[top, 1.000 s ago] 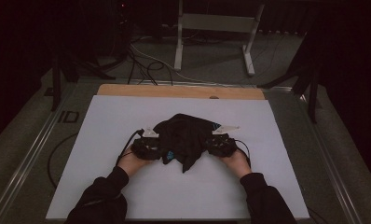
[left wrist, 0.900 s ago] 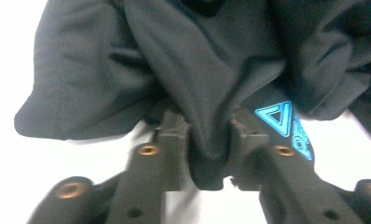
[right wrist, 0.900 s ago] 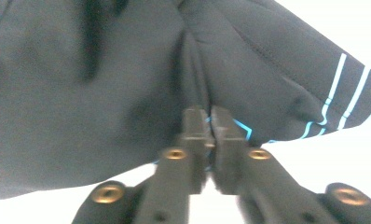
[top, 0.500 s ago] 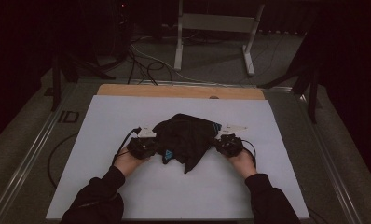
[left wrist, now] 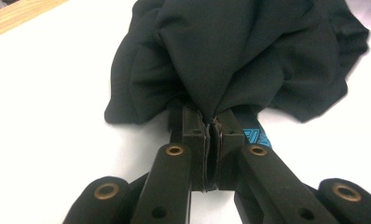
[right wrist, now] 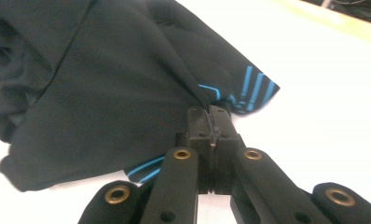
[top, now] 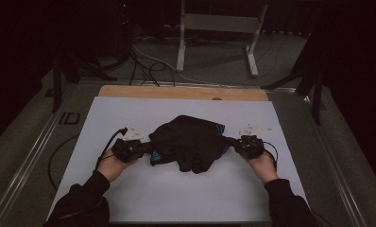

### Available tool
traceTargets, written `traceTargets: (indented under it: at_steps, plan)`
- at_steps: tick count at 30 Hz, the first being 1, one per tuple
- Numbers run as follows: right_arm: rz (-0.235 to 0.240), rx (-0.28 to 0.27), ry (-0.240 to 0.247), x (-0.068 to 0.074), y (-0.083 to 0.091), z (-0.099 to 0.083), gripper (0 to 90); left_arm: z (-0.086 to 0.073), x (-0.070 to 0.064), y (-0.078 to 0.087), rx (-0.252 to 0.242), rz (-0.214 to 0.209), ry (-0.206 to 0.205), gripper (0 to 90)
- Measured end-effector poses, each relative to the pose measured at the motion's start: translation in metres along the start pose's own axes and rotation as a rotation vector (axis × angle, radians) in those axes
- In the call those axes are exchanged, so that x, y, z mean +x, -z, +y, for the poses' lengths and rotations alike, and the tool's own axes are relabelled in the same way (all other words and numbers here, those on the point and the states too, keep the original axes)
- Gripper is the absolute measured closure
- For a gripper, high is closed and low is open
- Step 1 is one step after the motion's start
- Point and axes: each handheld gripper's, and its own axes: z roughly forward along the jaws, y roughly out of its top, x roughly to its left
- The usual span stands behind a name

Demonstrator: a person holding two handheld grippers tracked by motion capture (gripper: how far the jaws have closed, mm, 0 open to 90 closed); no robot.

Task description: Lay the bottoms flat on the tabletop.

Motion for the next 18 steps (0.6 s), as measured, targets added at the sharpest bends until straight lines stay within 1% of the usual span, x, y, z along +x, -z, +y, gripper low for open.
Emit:
traceTargets:
  at_steps: [1, 2, 3, 4, 6, 7, 10, 12, 14, 15, 16, 18]
  plan:
    - [0.005, -0.004, 0.0, -0.001, 0.004, -0.001, 90.0, -0.001, -0.002, 0.004, 0.005, 0.008, -0.016, 86.5]
    - [-0.004, 0.002, 0.004, -0.001, 0.008, -0.002, 90.0, -0.003, -0.003, 0.007, 0.01, 0.007, -0.025, 86.5]
    - [-0.003, -0.001, 0.005, -0.001, 0.013, -0.003, 90.0, -0.004, -0.004, 0.011, 0.013, 0.001, -0.026, 86.4]
    - [0.005, -0.004, 0.013, -0.001, 0.017, -0.004, 90.0, -0.006, -0.006, 0.013, 0.02, 0.004, -0.037, 86.4]
    - [0.011, -0.002, 0.023, 0.003, 0.025, -0.006, 90.0, -0.008, -0.009, 0.016, 0.027, -0.001, -0.044, 86.4]
    - [0.016, -0.002, 0.033, 0.005, 0.028, -0.008, 90.0, -0.011, -0.014, 0.019, 0.038, 0.0, -0.067, 86.4]
    - [0.026, -0.008, 0.047, 0.013, 0.038, -0.012, 90.0, -0.014, -0.022, 0.022, 0.048, -0.001, -0.08, 86.3]
    - [0.034, -0.009, 0.042, 0.017, 0.045, -0.017, 90.0, -0.017, -0.027, 0.025, 0.048, -0.014, -0.087, 86.3]
    - [0.049, -0.012, 0.028, 0.019, 0.051, -0.023, 90.0, -0.02, -0.031, 0.027, 0.055, -0.017, -0.101, 86.3]
    - [0.061, -0.012, 0.016, 0.021, 0.054, -0.027, 90.0, -0.022, -0.034, 0.028, 0.059, -0.012, -0.111, 86.3]
    - [0.059, -0.006, 0.028, 0.023, 0.056, -0.031, 90.0, -0.024, -0.035, 0.029, 0.069, -0.006, -0.122, 86.3]
    - [0.073, 0.009, 0.03, 0.028, 0.059, -0.039, 90.0, -0.028, -0.036, 0.03, 0.089, 0.009, -0.14, 86.3]
